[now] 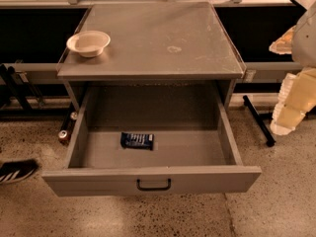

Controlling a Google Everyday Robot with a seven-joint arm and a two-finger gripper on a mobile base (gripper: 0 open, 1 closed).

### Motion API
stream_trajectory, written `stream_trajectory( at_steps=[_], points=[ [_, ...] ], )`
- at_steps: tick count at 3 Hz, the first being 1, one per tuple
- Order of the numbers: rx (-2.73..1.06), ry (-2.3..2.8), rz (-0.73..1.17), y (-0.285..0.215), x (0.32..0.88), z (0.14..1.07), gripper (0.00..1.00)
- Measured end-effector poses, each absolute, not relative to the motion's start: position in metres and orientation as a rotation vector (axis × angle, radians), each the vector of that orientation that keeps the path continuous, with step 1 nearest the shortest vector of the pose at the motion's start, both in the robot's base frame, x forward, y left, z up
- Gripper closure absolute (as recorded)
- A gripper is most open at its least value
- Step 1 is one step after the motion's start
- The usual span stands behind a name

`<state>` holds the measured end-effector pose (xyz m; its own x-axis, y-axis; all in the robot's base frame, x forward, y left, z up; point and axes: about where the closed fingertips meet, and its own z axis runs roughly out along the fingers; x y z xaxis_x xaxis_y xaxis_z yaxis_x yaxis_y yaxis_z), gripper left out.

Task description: Pick rxbar blueberry from top drawer and place on counter

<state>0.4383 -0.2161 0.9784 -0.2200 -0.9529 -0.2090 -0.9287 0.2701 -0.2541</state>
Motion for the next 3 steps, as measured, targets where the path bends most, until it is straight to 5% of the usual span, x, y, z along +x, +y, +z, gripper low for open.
stream_trajectory(
  at_steps=[3],
  points=[
    [-1.690, 2.130, 0.061, -0.178, 0.488, 0.939, 0.00]
  ],
)
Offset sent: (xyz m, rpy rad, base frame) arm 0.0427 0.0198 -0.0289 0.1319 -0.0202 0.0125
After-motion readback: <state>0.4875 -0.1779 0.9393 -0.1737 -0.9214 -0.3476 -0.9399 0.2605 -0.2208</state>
